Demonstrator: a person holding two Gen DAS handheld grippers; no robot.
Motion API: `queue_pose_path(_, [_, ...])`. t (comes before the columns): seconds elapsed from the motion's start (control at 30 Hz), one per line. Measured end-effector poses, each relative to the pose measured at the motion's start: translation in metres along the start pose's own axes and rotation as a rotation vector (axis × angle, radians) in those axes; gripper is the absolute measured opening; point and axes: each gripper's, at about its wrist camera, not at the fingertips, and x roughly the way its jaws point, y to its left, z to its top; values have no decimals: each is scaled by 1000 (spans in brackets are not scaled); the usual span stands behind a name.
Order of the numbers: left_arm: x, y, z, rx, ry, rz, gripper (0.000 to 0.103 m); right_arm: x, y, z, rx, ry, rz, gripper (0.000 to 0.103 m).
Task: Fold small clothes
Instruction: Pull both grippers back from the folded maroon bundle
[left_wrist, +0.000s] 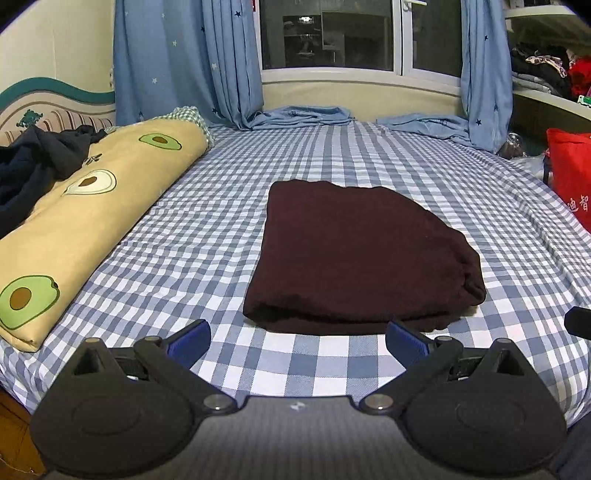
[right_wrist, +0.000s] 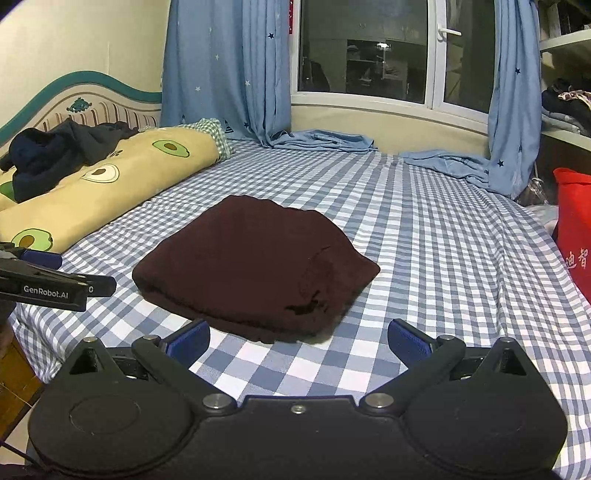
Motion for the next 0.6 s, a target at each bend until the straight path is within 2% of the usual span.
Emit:
queue_pose_path(0.27, [15, 0, 1, 6, 25, -7, 102, 19, -8, 2, 29, 31, 28, 102])
queue_pose_path(0.47, [25, 3, 5, 12, 26, 3, 102, 55, -22, 5, 7, 3, 50, 102])
queue_pose_path(0.53, [28, 4, 5, 14, 30, 17, 102, 71, -31, 5, 12, 3, 72, 99])
queue_pose_path(0.6, [31, 6, 5, 13, 40, 18, 102, 90, -38, 4, 11, 25, 130, 89])
